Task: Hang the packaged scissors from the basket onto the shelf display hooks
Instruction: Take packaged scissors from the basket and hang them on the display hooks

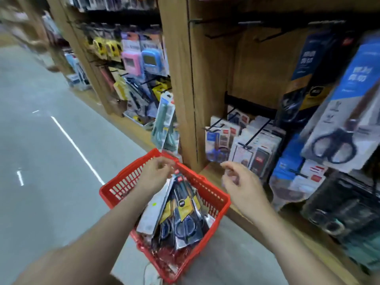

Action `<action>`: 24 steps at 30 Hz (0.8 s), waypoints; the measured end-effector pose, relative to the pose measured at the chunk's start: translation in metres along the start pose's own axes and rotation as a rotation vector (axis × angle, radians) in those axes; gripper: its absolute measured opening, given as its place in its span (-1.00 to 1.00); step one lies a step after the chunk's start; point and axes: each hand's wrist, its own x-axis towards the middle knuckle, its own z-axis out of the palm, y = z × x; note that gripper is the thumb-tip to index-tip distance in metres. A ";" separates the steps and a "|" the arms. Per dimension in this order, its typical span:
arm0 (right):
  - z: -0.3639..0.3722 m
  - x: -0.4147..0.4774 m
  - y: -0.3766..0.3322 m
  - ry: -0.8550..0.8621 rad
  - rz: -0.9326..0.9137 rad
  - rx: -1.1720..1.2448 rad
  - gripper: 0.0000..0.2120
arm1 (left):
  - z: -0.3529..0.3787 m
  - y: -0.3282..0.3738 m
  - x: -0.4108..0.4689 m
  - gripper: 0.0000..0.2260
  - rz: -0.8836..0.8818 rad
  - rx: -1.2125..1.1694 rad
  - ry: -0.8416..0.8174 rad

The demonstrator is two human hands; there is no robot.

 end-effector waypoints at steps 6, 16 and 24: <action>0.089 0.011 0.024 -0.363 0.239 0.009 -0.64 | 0.008 -0.117 -0.018 -0.77 -0.346 0.391 -0.157; 0.173 0.005 0.056 -0.640 0.423 -0.089 -0.40 | 0.035 -0.197 -0.010 -0.18 -0.474 0.646 -0.200; 0.175 0.006 0.070 -0.678 0.378 -0.116 -0.45 | 0.037 -0.203 0.006 -0.48 -0.298 0.812 -0.097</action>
